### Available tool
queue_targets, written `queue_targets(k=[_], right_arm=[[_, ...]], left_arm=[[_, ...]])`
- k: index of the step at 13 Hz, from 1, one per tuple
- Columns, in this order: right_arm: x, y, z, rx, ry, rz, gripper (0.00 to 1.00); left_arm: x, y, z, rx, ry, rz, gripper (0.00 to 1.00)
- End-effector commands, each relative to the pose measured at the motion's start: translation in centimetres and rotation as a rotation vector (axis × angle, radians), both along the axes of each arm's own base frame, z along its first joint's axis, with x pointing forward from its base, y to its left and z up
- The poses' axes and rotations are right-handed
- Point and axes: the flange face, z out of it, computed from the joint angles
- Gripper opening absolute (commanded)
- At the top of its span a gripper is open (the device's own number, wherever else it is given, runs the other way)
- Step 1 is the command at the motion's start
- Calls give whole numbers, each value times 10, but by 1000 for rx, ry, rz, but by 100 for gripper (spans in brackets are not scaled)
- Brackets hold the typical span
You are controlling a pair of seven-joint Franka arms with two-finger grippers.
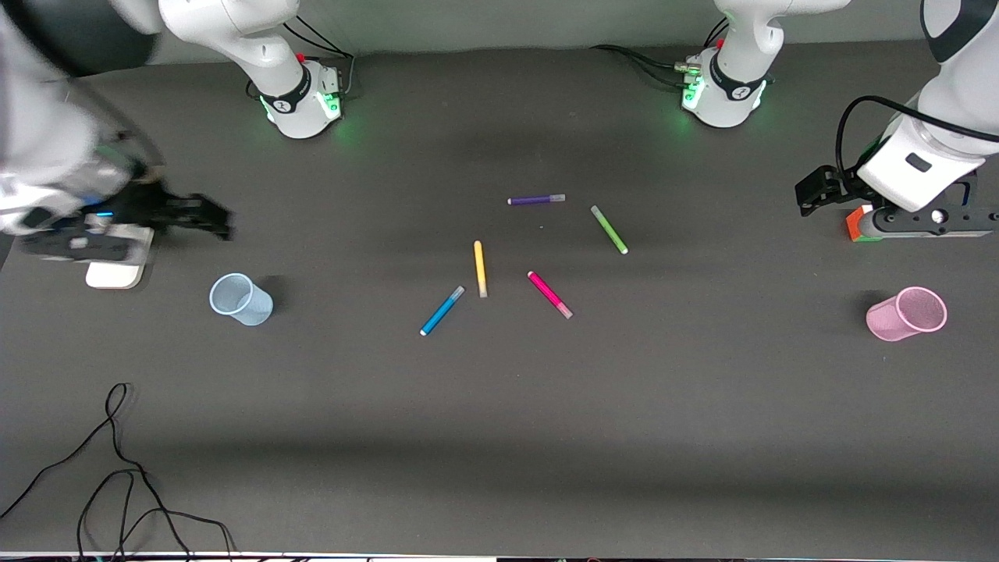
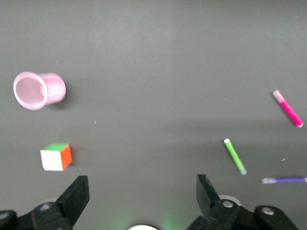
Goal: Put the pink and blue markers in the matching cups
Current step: 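Move both grippers toward the markers at the table's middle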
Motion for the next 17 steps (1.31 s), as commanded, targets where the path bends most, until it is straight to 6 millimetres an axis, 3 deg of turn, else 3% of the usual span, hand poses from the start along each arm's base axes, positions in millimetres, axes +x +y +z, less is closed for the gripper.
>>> queue_targets(k=[1, 3, 5, 7, 10, 13, 17], right_arm=[[-7, 77, -12, 41, -22, -162, 100], [-13, 140, -26, 53, -47, -244, 100], [-9, 189, -38, 49, -50, -312, 100], [-11, 216, -56, 34, -46, -336, 100], [-16, 224, -83, 32, -51, -354, 100], [-26, 227, -128, 31, -54, -395, 100], [-31, 213, -200, 18, -83, -406, 100]], left_arm=[[-9, -7, 4, -51, 45, 268, 99], [-7, -19, -5, -53, 73, 463, 99], [-4, -46, -21, -32, 96, 554, 99], [3, -76, -40, -20, 101, 615, 98], [16, -127, -80, -10, 94, 713, 98], [30, -167, -128, -10, 87, 786, 98], [36, -220, -190, -7, 79, 916, 98]])
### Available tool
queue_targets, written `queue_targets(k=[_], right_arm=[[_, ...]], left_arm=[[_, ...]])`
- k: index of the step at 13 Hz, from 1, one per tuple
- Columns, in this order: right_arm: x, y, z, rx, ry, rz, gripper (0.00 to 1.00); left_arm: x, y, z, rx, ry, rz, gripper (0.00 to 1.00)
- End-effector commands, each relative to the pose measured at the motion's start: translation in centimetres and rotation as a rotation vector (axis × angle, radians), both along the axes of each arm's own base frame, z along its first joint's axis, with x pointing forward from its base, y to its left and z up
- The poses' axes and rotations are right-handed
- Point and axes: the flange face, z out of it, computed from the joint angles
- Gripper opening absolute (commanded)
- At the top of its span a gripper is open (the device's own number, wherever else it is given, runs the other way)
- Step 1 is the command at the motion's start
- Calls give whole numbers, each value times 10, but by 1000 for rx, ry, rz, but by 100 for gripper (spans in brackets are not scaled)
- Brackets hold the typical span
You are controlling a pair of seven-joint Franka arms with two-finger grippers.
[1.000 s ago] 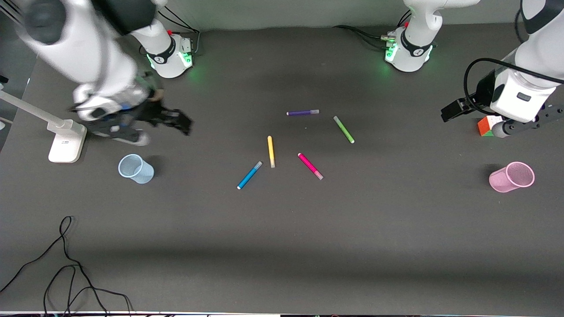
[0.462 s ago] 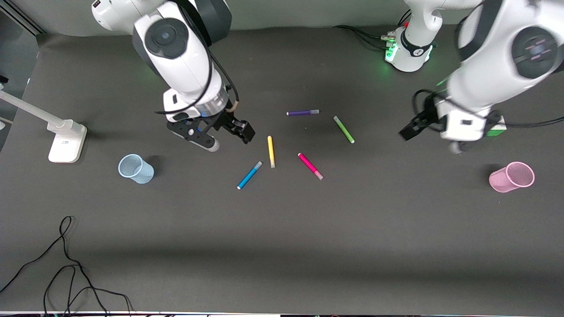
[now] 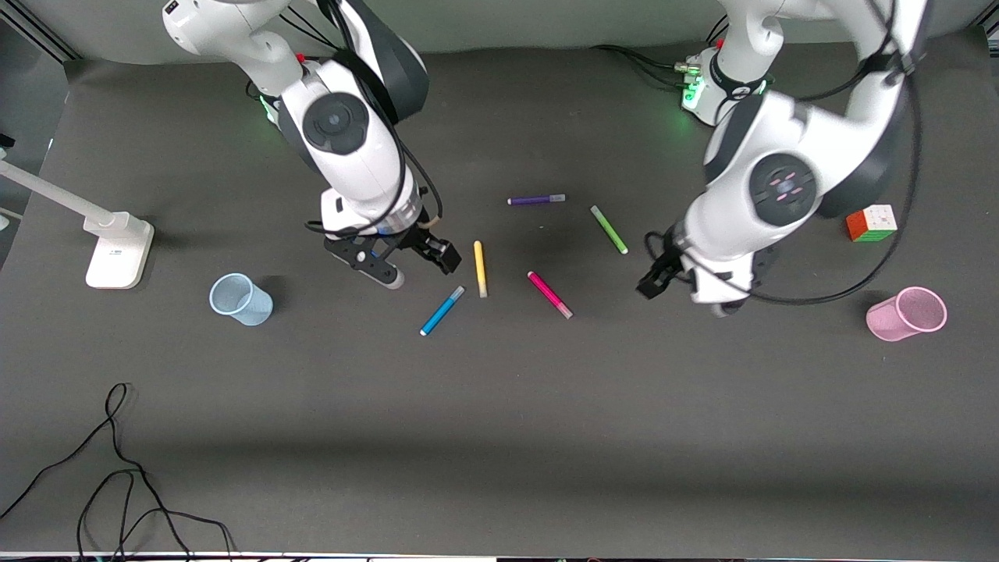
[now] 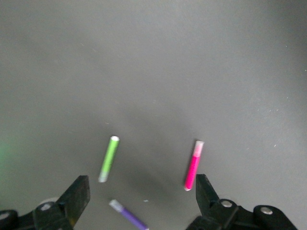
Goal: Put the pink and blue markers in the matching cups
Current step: 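Grasp the blue marker with the right gripper while the left gripper grasps the pink marker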
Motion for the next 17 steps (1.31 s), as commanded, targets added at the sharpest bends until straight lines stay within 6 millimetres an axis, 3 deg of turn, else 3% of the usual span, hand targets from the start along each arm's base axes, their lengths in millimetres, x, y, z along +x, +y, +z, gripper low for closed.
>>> queue_targets(k=[1, 4, 9, 14, 15, 17], right_arm=[[-10, -12, -43, -9, -43, -39, 100], [-5, -18, -106, -28, -50, -77, 100], [5, -23, -177, -43, -71, -125, 100], [3, -23, -223, -65, -59, -120, 100], [2, -22, -226, -65, -59, -118, 100], [2, -22, -234, -71, -53, -120, 100]], left_arm=[[0, -33, -36, 17, 0, 107, 98], [5, -47, -77, 28, 12, 213, 98], [-5, -91, -147, 36, 4, 321, 99], [-39, -136, -205, 136, -59, 209, 95], [-44, -142, -212, 137, -70, 190, 90], [-48, -153, -215, 113, -90, 172, 90]])
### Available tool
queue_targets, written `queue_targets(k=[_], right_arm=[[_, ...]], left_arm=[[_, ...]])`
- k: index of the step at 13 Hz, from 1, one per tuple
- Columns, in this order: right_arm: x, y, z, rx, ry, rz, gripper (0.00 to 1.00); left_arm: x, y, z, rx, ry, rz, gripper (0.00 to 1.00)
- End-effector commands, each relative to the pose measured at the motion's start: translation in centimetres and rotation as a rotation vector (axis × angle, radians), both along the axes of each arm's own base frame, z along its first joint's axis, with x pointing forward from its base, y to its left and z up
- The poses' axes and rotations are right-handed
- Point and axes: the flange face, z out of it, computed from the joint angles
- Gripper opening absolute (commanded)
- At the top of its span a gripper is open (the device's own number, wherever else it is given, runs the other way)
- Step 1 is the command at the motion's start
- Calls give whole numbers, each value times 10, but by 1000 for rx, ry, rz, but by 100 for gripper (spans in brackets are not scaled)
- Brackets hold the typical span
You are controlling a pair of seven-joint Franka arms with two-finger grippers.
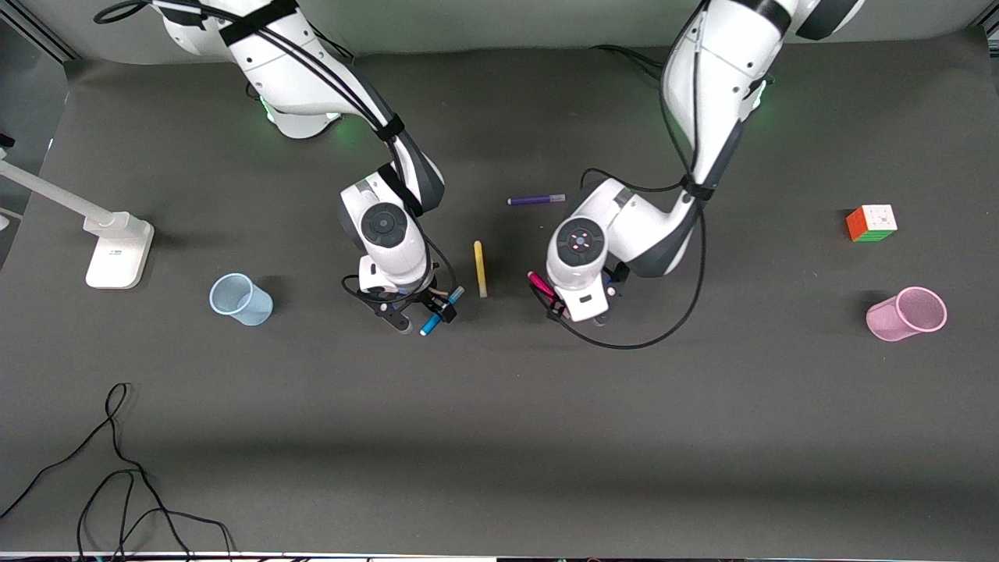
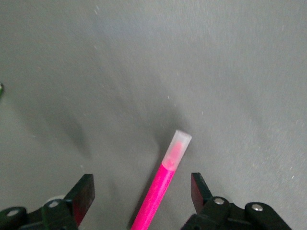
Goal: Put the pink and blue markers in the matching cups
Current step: 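Grasp the blue marker with the right gripper while the left gripper grasps the pink marker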
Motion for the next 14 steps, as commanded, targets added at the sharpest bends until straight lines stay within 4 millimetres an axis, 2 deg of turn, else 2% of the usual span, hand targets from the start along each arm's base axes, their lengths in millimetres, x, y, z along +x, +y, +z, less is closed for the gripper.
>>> queue_targets(k=[1, 2, 9, 10, 11, 12, 13, 14], right_arm=[[3, 6, -8, -10, -20, -13, 100], [3, 6, -14, -12, -16, -16, 100], [11, 14, -15, 0, -27, -24, 98], [11, 14, -18, -2, -25, -23, 97], [12, 14, -19, -1, -25, -24, 93], [12, 14, -19, -2, -25, -25, 89], [12, 14, -20, -2, -25, -23, 87], [11, 15, -21, 0, -27, -20, 86]], left_arm=[[-4, -13, 0, 2, -42, -32, 91], [-6, -15, -1, 4, -47, -52, 91], [-23, -23, -26, 20, -20, -292, 90], [-24, -23, -26, 20, -20, -297, 85], [-25, -24, -28, 20, -18, -299, 74], [-25, -24, -28, 19, -19, -300, 51], [-25, -25, -28, 20, -18, -300, 19], [-26, -27, -27, 19, -19, -303, 0]])
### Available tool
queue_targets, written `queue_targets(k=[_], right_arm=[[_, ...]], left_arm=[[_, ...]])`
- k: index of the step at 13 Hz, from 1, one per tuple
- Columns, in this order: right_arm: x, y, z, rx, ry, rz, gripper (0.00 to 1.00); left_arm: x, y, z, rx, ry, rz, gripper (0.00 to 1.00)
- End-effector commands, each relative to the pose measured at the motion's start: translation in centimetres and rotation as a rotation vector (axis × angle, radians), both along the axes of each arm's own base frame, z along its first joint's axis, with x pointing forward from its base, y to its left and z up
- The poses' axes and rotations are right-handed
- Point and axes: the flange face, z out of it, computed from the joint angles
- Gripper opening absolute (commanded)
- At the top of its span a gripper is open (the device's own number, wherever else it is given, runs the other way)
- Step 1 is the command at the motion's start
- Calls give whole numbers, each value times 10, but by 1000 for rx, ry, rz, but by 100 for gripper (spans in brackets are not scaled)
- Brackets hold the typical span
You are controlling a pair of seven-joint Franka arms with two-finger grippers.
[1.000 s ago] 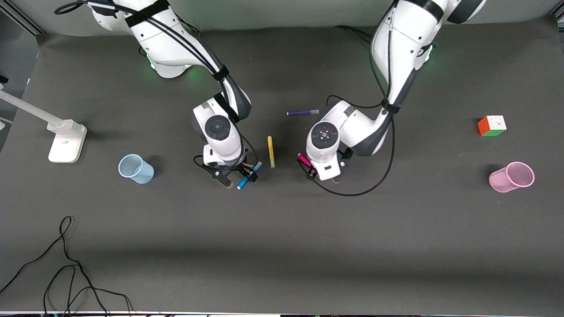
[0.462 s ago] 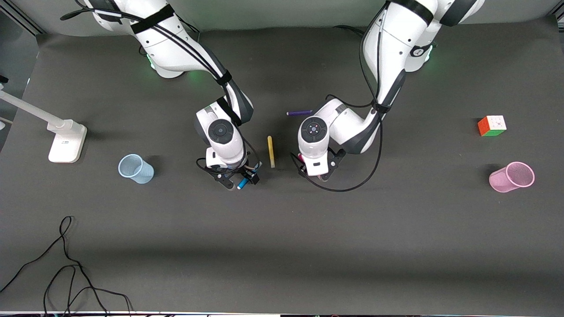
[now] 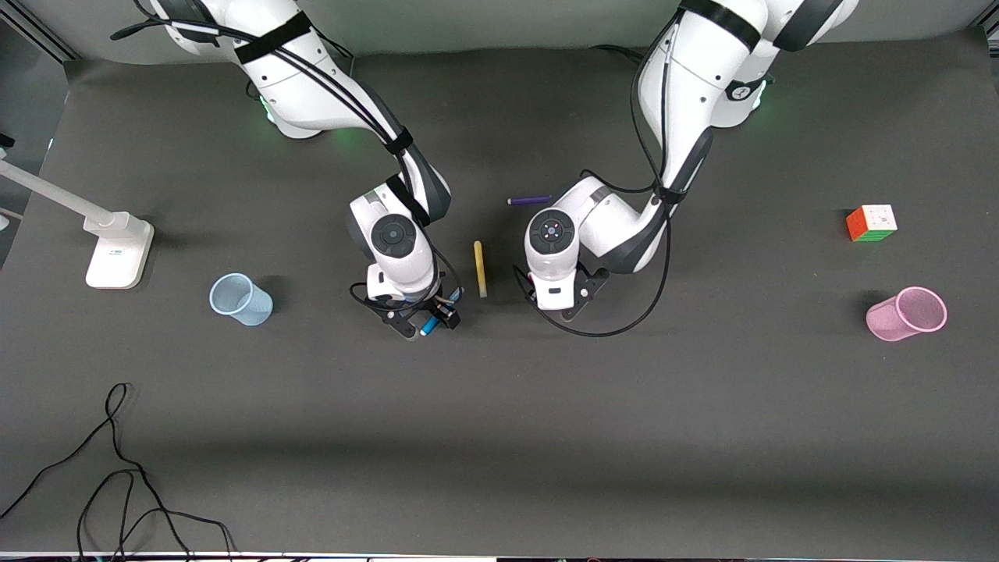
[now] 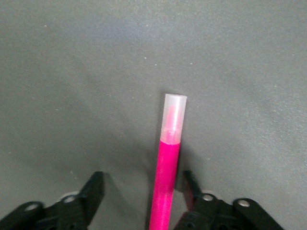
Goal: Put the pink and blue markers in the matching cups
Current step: 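Grasp the blue marker with the right gripper while the left gripper grasps the pink marker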
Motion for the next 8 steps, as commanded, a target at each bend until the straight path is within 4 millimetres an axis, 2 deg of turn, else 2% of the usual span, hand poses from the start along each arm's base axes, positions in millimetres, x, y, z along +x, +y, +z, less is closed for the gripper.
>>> queue_targets(k=[1, 2, 3, 4, 6, 8], right_arm=[[2, 8, -3, 5, -24, -14, 82], [2, 8, -4, 5, -25, -14, 75], [2, 8, -5, 4, -23, -13, 63], [2, 8, -5, 4, -23, -13, 51], [1, 9, -5, 4, -22, -10, 29], [2, 10, -4, 5, -24, -8, 14]], left_arm=[[-10, -10, -1, 11, -14, -41, 0], [-12, -12, 0, 18, -18, -58, 0], [-9, -9, 1, 22, -16, -56, 0], [0, -1, 10, 20, -22, -66, 0], [16, 18, 44, 27, -5, -186, 0], [22, 40, 83, 62, 50, -348, 0]])
